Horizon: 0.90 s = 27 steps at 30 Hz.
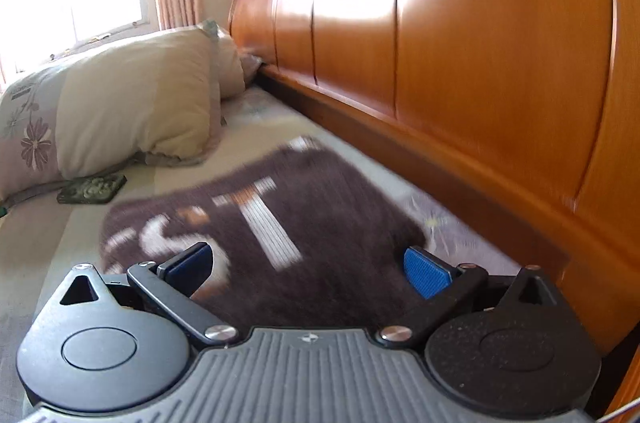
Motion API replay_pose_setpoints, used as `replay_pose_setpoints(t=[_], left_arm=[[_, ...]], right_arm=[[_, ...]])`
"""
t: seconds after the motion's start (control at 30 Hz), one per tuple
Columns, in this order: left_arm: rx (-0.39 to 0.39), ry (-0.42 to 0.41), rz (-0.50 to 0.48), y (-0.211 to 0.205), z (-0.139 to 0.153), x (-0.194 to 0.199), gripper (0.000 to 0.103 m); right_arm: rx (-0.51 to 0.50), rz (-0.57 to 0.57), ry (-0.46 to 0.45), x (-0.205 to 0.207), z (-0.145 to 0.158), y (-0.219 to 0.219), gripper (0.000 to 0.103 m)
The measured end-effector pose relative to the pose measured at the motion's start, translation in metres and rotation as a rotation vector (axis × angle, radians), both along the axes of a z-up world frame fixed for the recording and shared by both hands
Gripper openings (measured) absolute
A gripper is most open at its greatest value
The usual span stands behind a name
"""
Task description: Fold clothes
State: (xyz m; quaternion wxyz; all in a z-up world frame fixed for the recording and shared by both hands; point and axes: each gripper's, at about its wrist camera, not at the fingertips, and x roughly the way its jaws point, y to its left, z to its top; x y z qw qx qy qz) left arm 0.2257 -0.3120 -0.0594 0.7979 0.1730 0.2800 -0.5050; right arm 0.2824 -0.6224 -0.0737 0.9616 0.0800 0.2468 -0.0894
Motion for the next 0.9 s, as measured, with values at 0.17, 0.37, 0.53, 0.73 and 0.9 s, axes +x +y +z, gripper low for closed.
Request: replay_pose_setpoints(t=[0.17,0.37,0.53,0.73,0.9], left_arm=[[0.004,-0.047,-0.004,0.007,0.004,-0.010,0.102],[-0.014,-0.073,0.023,0.021,0.003,-0.011,0.102],[-0.031,-0.115,0.061,0.029,0.007,-0.012,0.102],[-0.073,-0.054,0.088,0.042,0.017,-0.013,0.102],[-0.084,-0.067,0.151,0.060,0.028,-0.017,0.102]], right_arm=[[-0.014,0.039,0.001,0.023,0.008,0.017,0.103],[0.003,0.013,0.095,0.042,-0.015,0.017,0.103],[0.006,0.028,0.078,0.025,0.005,0.040,0.103],[0.078,0.121,0.126,0.010,-0.001,0.079,0.103],[0.027,0.127,0.171,-0.005,-0.008,0.097,0.103]])
